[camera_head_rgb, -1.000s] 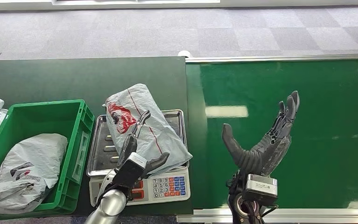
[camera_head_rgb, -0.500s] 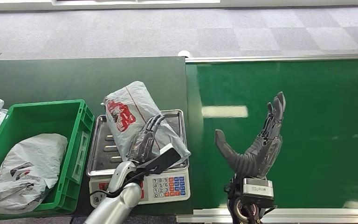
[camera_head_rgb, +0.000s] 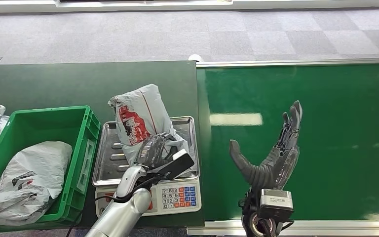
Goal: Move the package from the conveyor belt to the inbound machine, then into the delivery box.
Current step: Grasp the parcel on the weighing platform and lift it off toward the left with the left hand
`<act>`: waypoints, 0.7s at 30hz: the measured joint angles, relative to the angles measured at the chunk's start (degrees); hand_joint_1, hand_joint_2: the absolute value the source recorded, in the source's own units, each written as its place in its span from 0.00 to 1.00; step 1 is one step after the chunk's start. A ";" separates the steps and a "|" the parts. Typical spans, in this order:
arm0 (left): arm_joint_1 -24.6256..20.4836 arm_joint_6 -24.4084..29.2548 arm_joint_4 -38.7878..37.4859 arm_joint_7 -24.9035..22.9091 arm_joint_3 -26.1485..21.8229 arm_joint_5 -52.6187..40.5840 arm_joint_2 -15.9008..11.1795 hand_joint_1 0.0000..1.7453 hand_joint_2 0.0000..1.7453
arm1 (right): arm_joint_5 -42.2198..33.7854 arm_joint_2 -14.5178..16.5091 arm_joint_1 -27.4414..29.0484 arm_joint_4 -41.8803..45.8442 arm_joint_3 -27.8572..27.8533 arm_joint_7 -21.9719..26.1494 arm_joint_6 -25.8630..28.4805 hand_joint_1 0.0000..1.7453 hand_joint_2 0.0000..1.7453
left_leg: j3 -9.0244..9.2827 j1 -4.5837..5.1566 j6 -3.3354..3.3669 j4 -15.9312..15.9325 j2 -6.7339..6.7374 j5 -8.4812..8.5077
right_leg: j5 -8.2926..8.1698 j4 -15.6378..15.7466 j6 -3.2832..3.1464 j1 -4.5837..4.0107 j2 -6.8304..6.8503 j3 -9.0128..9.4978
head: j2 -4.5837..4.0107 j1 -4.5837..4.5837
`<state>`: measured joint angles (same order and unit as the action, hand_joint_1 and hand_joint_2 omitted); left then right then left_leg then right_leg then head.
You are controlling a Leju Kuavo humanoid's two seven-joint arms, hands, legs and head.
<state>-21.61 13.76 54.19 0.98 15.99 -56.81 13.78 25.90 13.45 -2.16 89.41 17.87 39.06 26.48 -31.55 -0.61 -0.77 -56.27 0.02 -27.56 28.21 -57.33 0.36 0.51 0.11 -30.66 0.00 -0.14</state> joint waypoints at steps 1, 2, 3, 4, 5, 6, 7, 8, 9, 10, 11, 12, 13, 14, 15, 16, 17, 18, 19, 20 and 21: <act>0.09 0.35 0.10 0.78 -0.30 0.33 0.08 1.00 1.00 | -0.01 0.01 0.10 0.02 -0.07 0.01 -0.02 0.00 1.00 | 0.00 0.00 0.00 0.00 0.00 0.00 | 0.00 0.00 0.00 0.00 0.00 0.00 | 0.00 0.00; 0.27 0.89 0.34 1.82 -0.60 0.89 0.18 1.00 1.00 | -0.01 0.01 0.19 0.03 -0.14 0.01 -0.02 0.00 1.00 | 0.00 0.00 0.00 0.00 0.00 0.00 | 0.00 0.00 0.00 0.00 0.00 0.00 | 0.00 0.00; 0.62 1.66 0.79 3.23 -0.89 1.75 0.26 1.00 1.00 | -0.02 0.01 0.28 0.03 -0.22 0.02 -0.01 0.00 1.00 | -0.01 0.00 0.00 0.00 0.00 0.00 | 0.00 0.00 0.00 0.00 0.00 -0.01 | 0.00 0.01; 1.15 2.52 1.51 4.78 -1.13 2.73 0.32 1.00 1.00 | -0.02 0.01 0.37 0.03 -0.30 0.03 0.01 0.00 1.00 | -0.03 0.00 0.00 0.00 0.00 0.00 | 0.00 0.00 0.00 0.00 0.00 -0.04 | 0.00 0.00; 1.83 3.42 2.58 6.41 -1.30 3.84 0.37 1.00 1.00 | -0.04 0.01 0.44 0.02 -0.38 0.04 0.04 0.00 1.00 | -0.06 0.00 0.00 0.00 0.01 0.00 | 0.00 0.00 0.00 0.00 0.00 -0.07 | 0.00 0.01; 2.67 4.37 3.99 8.13 -1.40 5.08 0.38 1.00 1.00 | -0.08 0.01 0.50 0.02 -0.46 0.07 0.13 0.00 1.00 | -0.10 0.00 0.00 0.00 0.01 0.00 | 0.00 0.00 0.00 0.00 0.00 -0.11 | 0.00 0.00; 3.57 5.40 5.75 9.82 -1.42 6.42 0.38 1.00 1.00 | -0.14 0.01 0.53 0.01 -0.54 0.10 0.24 0.00 1.00 | -0.14 0.00 0.00 0.00 0.01 0.00 | 0.00 0.00 0.00 0.00 0.00 -0.15 | 0.00 0.00; 4.46 6.57 7.76 11.42 -1.40 7.77 0.38 1.00 1.00 | -0.23 0.01 0.54 0.01 -0.61 0.13 0.36 0.00 1.00 | -0.18 0.00 0.00 0.00 0.00 0.00 | 0.00 0.00 0.00 0.00 0.00 -0.18 | 0.00 0.01; 5.37 8.03 9.94 13.02 -1.33 8.90 0.34 1.00 1.00 | -0.35 0.01 0.54 0.01 -0.67 0.18 0.47 0.00 1.00 | -0.20 0.00 0.00 0.00 0.00 0.00 | 0.00 0.00 0.00 0.00 0.00 -0.21 | 0.00 0.00; 6.24 9.79 12.23 14.50 -1.23 9.66 0.28 1.00 1.00 | -0.47 0.01 0.54 0.00 -0.74 0.23 0.55 0.00 1.00 | -0.22 0.00 0.00 0.00 0.00 0.00 | 0.00 0.00 0.00 0.00 0.00 -0.22 | 0.00 0.01; 7.05 11.81 14.55 15.81 -1.08 10.01 0.16 1.00 1.00 | -0.62 0.01 0.54 -0.02 -0.81 0.30 0.62 0.00 1.00 | -0.24 0.00 0.00 0.00 0.00 -0.01 | 0.00 0.00 0.00 0.00 0.00 -0.23 | 0.00 0.01; 7.82 14.23 16.94 17.23 -0.88 10.07 -0.01 1.00 1.00 | -0.81 0.01 0.54 -0.08 -0.88 0.40 0.72 0.00 1.00 | -0.25 0.00 0.00 0.00 0.00 -0.01 | 0.00 0.00 0.00 0.00 0.00 -0.24 | 0.00 0.01; 8.51 16.84 19.29 18.62 -0.62 9.97 -0.25 1.00 1.00 | -1.03 0.00 0.54 -0.17 -0.96 0.51 0.82 0.00 1.00 | -0.26 0.00 0.00 0.00 0.00 -0.01 | 0.01 0.00 0.00 0.00 0.00 -0.25 | 0.00 0.01; 9.10 19.42 21.56 20.00 -0.32 9.71 -0.52 1.00 1.00 | -1.32 -0.01 0.53 -0.32 -1.04 0.62 0.92 0.00 1.00 | -0.27 0.00 0.00 0.00 0.00 -0.01 | 0.01 0.00 0.00 0.00 0.00 -0.26 | 0.00 0.01; 9.68 21.79 23.77 21.45 -0.07 9.26 -0.82 1.00 1.00 | -1.68 -0.02 0.53 -0.51 -1.12 0.71 0.99 0.00 1.00 | -0.27 0.00 0.00 0.01 0.00 -0.01 | 0.01 0.00 0.00 0.00 0.00 -0.26 | 0.00 0.01; 10.22 23.56 26.01 23.10 0.06 8.65 -1.08 1.00 1.00 | -2.08 -0.03 0.52 -0.77 -1.20 0.76 1.03 0.00 1.00 | -0.27 0.00 0.00 0.01 0.00 -0.01 | 0.01 0.00 0.00 0.00 0.00 -0.26 | 0.00 0.00; 10.73 24.60 28.03 24.81 0.01 8.01 -1.26 1.00 1.00 | -2.46 -0.05 0.52 -1.04 -1.26 0.80 1.03 0.00 1.00 | -0.27 0.00 0.00 0.01 0.00 -0.01 | 0.01 0.00 0.00 -0.01 0.00 -0.25 | 0.00 0.00; 11.27 25.15 30.13 26.99 -0.24 7.47 -1.33 1.00 1.00 | -2.82 -0.08 0.52 -1.35 -1.32 0.81 1.03 0.00 1.00 | -0.27 0.00 0.00 0.01 0.00 -0.01 | 0.01 0.00 0.00 -0.01 0.00 -0.25 | 0.00 0.00; 11.82 25.33 32.18 29.46 -0.74 7.12 -1.26 1.00 1.00 | -3.14 -0.11 0.51 -1.70 -1.36 0.82 1.03 0.00 1.00 | -0.27 0.00 0.00 0.01 0.00 -0.01 | 0.01 0.00 0.00 -0.01 0.00 -0.24 | 0.00 0.00; 12.31 25.35 33.91 31.70 -1.35 6.99 -1.13 1.00 1.00 | -3.38 -0.14 0.51 -2.01 -1.39 0.82 1.04 0.00 1.00 | -0.27 0.00 0.00 0.01 0.00 -0.01 | 0.01 0.00 0.00 -0.01 0.00 -0.24 | 0.00 0.01; 12.81 25.36 35.83 34.01 -2.17 7.07 -0.93 1.00 1.00 | -3.65 -0.18 0.50 -2.40 -1.42 0.82 1.05 0.00 1.00 | -0.27 0.00 0.00 0.01 0.00 -0.01 | 0.01 0.00 0.00 -0.01 0.00 -0.24 | 0.00 0.01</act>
<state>-8.80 39.12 90.02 34.99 13.82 -49.74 12.85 22.25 13.27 -1.66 87.01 16.45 39.89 27.53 -31.82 -0.61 -0.77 -56.26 0.02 -27.57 28.22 -57.34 0.36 0.51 0.12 -30.90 0.00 -0.13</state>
